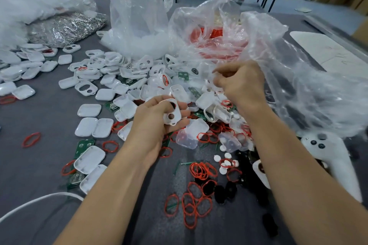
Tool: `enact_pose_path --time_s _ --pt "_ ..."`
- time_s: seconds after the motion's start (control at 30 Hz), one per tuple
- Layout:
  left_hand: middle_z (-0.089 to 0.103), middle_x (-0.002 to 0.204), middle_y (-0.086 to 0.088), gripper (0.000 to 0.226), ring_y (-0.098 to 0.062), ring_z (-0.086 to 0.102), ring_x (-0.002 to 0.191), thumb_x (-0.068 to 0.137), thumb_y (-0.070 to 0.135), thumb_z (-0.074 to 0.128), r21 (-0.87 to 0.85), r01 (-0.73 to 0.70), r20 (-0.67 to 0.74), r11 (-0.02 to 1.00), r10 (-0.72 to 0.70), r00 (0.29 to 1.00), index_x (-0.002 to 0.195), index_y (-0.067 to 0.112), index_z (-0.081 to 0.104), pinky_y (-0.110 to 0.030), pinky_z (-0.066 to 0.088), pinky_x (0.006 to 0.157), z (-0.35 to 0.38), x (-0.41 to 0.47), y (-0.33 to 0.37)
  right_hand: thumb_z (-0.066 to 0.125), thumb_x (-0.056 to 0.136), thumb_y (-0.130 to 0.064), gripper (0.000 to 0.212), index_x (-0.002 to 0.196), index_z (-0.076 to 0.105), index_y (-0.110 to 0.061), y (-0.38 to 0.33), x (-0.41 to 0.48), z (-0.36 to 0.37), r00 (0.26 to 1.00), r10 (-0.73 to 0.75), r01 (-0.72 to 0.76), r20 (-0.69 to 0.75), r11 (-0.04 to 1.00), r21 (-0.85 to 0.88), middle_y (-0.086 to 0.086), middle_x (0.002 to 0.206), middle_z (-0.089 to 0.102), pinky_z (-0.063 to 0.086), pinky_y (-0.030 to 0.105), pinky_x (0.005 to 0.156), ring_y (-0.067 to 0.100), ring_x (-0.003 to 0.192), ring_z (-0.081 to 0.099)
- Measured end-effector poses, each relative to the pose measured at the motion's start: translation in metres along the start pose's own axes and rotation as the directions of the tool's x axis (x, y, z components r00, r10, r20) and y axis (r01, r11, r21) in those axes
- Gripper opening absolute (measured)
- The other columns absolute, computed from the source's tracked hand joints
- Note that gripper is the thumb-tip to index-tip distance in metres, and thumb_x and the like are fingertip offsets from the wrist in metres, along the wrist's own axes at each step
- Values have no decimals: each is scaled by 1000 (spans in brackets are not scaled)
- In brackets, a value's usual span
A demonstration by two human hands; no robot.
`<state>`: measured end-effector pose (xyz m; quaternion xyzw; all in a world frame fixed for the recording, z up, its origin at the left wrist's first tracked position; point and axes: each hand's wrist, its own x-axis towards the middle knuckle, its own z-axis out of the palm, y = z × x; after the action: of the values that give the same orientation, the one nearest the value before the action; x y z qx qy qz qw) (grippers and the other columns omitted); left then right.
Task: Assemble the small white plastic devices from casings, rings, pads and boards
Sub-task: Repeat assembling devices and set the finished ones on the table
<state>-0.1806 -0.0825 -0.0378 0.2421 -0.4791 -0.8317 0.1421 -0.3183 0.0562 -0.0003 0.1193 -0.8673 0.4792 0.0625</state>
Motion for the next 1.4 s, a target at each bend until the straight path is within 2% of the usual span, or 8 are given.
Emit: enact_pose_path --time_s 0.17,0.37,0.5,0.6,0.67,1.03,1.23,1.4 --pt "77 104 -20 21 -28 77 94 103 10 46 -104 161 114 981 -149 982 112 0 63 -34 64 68 4 -2 0 90 73 -14 26 65 77 -35 3 -14 -7 997 71 -74 21 967 244 -6 63 74 53 25 55 2 47 60" --pt "71 97 -15 31 -24 67 85 102 22 46 -144 231 178 962 -204 963 116 2 65 -38 54 87 -3 1 7 80 88 -22 5 92 78 -22 9 -26 1 971 162 -210 176 930 302 6 83 78 54 27 57 14 61 72" --pt "65 91 -14 33 -23 62 76 103 28 42 -222 268 198 938 -225 954 109 3 62 -32 47 72 -9 4 12 80 85 -27 14 98 79 -27 8 -30 -7 996 -85 87 20 981 -173 -13 84 75 60 29 81 4 78 70" --pt "63 89 -13 34 -22 60 77 105 31 39 -218 272 214 937 -226 950 110 4 60 -31 48 67 -9 6 12 81 77 -22 12 73 79 -33 0 -48 -20 919 -65 214 389 911 -352 -21 66 72 52 9 61 -4 65 67" --pt "64 86 -12 33 -21 62 72 105 31 40 -194 260 213 946 -218 952 109 5 60 -30 48 65 -9 6 11 80 77 -19 15 76 81 -34 1 -61 -21 830 46 297 557 807 -510 -13 73 76 59 22 68 4 71 70" --pt "64 88 -12 25 -19 61 71 100 25 46 -108 223 201 969 -198 959 106 6 61 -31 44 69 -5 2 4 66 88 -15 19 86 81 -27 26 -74 -15 965 -45 147 259 909 -390 -6 75 73 59 31 75 20 76 71" --pt "64 89 -13 23 -19 60 72 101 22 47 -61 193 171 979 -180 969 103 5 63 -31 43 68 -1 2 3 68 90 -12 24 96 83 -30 27 -73 -8 916 -68 232 395 894 -383 1 99 75 56 38 87 26 94 68" --pt "63 88 -13 19 -20 58 74 100 19 50 -47 183 181 982 -171 968 100 6 64 -31 43 66 0 1 2 75 85 -15 16 88 78 -30 29 -71 -9 897 -38 239 441 880 -411 -8 79 64 56 34 75 21 81 66"
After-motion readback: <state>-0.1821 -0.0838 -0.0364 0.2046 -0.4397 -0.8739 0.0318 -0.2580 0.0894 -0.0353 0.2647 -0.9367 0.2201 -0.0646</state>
